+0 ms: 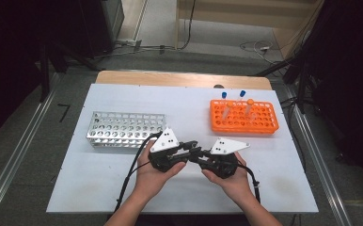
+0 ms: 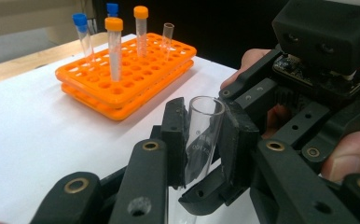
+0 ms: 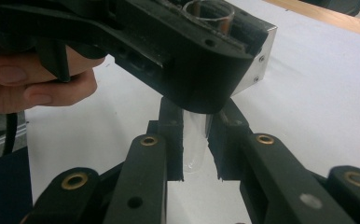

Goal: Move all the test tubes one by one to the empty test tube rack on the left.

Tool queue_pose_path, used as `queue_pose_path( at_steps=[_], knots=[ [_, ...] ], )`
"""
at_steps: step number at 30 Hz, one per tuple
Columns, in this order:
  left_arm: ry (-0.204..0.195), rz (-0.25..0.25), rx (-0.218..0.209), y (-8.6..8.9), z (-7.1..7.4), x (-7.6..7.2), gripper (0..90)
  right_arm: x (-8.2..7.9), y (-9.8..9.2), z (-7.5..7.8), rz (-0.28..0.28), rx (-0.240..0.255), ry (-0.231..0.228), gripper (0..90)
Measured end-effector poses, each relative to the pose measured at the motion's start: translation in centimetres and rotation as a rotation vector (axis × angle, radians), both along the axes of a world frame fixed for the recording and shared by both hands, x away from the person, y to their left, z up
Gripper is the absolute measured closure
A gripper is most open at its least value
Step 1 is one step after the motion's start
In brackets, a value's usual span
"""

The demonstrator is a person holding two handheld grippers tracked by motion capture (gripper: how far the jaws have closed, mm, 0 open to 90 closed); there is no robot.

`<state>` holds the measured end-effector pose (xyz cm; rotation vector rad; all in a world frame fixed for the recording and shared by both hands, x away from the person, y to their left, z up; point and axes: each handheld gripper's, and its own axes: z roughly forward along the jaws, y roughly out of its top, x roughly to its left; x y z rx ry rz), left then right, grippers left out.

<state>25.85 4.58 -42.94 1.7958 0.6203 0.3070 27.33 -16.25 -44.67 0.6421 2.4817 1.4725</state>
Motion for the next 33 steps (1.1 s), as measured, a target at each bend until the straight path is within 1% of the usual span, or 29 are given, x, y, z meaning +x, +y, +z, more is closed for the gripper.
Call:
queue_pose_path(
  at_steps=[4, 7, 9, 10, 11, 13, 14, 16, 17, 18, 21, 22, 23, 24, 25, 26, 27, 28, 30, 31, 33],
  knots=[
    [-0.002, 0.012, 0.002, 0.1, 0.0, 0.0, 76.0, 0.1, -0.1, 0.0, 0.002, 0.003, 0.012, 74.0],
    [-0.003, 0.017, 0.0, 0.2, 0.1, 0.1, 76.2, 0.1, -0.1, 0.0, 0.002, 0.003, 0.012, 73.9],
    [0.003, 0.024, -0.012, 0.2, 0.1, 0.1, 76.2, 0.2, -0.2, 0.0, -0.001, 0.003, 0.005, 71.7],
    [0.0, 0.034, -0.01, 0.3, 0.2, 0.2, 76.3, 0.3, -0.3, 0.1, -0.002, 0.003, 0.008, 68.9],
    [0.0, 0.048, -0.019, 0.7, 0.3, 0.3, 76.3, 0.4, -0.5, 0.1, -0.003, 0.004, 0.005, 65.9],
    [-0.001, 0.054, -0.019, 0.9, 0.4, 0.3, 76.3, 0.5, -1.0, 0.1, -0.011, 0.012, -0.002, 60.8],
    [-0.002, 0.066, -0.024, 1.3, 0.5, 0.5, 76.3, 0.5, -1.3, 0.2, -0.018, 0.018, -0.007, 56.7],
    [-0.003, 0.072, -0.025, 1.5, 0.6, 0.6, 76.3, 0.6, -1.9, 0.2, -0.033, 0.023, -0.021, 47.1],
    [-0.002, 0.087, -0.027, 2.1, 0.7, 0.8, 76.3, 0.7, -2.2, 0.2, -0.041, 0.029, -0.025, 42.4],
    [0.0, 0.097, -0.039, 2.4, 0.7, 0.9, 76.3, 0.8, -2.6, 0.3, -0.052, 0.037, -0.03, 39.2],
    [0.002, 0.115, -0.043, 3.0, 0.9, 1.2, 76.3, 1.0, -3.7, 0.3, -0.081, 0.055, -0.035, 30.8],
    [0.002, 0.125, -0.047, 3.3, 0.9, 1.4, 76.3, 1.0, -3.7, 0.3, -0.081, 0.055, -0.035, 30.8],
    [0.001, 0.131, -0.043, 3.6, 1.0, 1.6, 76.3, 1.1, -4.1, 0.3, -0.092, 0.057, -0.044, 28.7],
    [0.0, 0.134, -0.04, 3.7, 1.1, 1.7, 76.3, 1.1, -4.5, 0.3, -0.102, 0.062, -0.045, 25.9],
    [0.0, 0.141, -0.041, 4.1, 1.2, 2.0, 76.3, 1.1, -5.3, 0.2, -0.118, 0.061, -0.048, 20.3],
    [-0.001, 0.147, -0.042, 4.2, 1.3, 2.1, 76.3, 1.1, -5.3, 0.2, -0.118, 0.061, -0.048, 20.3],
    [-0.002, 0.154, -0.045, 4.5, 1.5, 2.2, 76.3, 1.1, -5.9, 0.0, -0.13, 0.063, -0.046, 14.8],
    [-0.004, 0.164, -0.051, 4.9, 1.6, 2.4, 76.3, 1.1, -5.9, 0.0, -0.13, 0.063, -0.046, 14.8],
    [-0.011, 0.181, -0.049, 5.3, 1.7, 2.7, 76.3, 1.1, -6.6, -0.1, -0.132, 0.069, -0.042, 8.2],
    [-0.013, 0.197, -0.05, 5.7, 1.7, 3.0, 76.3, 1.1, -7.0, -0.1, -0.136, 0.071, -0.04, 6.7],
    [-0.015, 0.213, -0.046, 6.2, 1.8, 3.3, 76.3, 1.0, -7.8, -0.2, -0.141, 0.075, -0.035, 1.5]
  ],
)
